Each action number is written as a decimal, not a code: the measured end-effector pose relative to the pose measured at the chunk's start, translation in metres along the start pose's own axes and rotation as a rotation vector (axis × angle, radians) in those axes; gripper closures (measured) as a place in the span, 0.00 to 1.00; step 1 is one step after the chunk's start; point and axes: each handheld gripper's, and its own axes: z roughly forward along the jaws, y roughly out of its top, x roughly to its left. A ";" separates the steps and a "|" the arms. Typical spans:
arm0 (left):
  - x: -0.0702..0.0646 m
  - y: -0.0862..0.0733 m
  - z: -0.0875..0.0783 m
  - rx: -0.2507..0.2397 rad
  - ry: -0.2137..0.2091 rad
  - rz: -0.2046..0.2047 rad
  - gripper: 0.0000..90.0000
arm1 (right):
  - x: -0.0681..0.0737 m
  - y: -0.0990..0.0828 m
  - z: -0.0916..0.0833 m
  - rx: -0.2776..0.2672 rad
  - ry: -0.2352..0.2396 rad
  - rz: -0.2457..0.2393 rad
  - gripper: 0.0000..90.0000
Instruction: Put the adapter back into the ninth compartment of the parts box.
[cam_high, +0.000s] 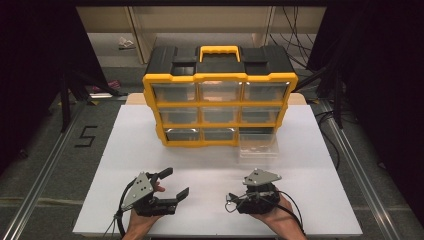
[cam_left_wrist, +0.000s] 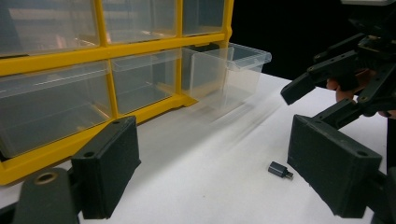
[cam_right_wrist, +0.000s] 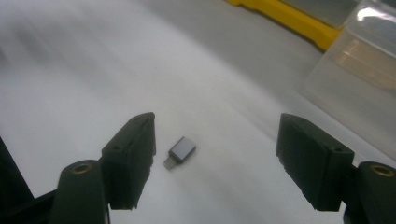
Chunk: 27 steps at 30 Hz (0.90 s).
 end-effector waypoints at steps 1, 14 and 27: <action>0.000 0.000 0.000 -0.002 -0.002 0.001 0.18 | 0.000 0.001 0.002 0.010 0.003 -0.001 0.33; -0.001 0.000 -0.002 -0.002 0.001 0.011 0.18 | 0.004 0.011 0.029 0.136 0.026 -0.025 0.36; -0.001 0.000 -0.003 -0.008 0.005 0.010 0.19 | 0.003 0.012 0.050 0.226 0.030 -0.058 0.37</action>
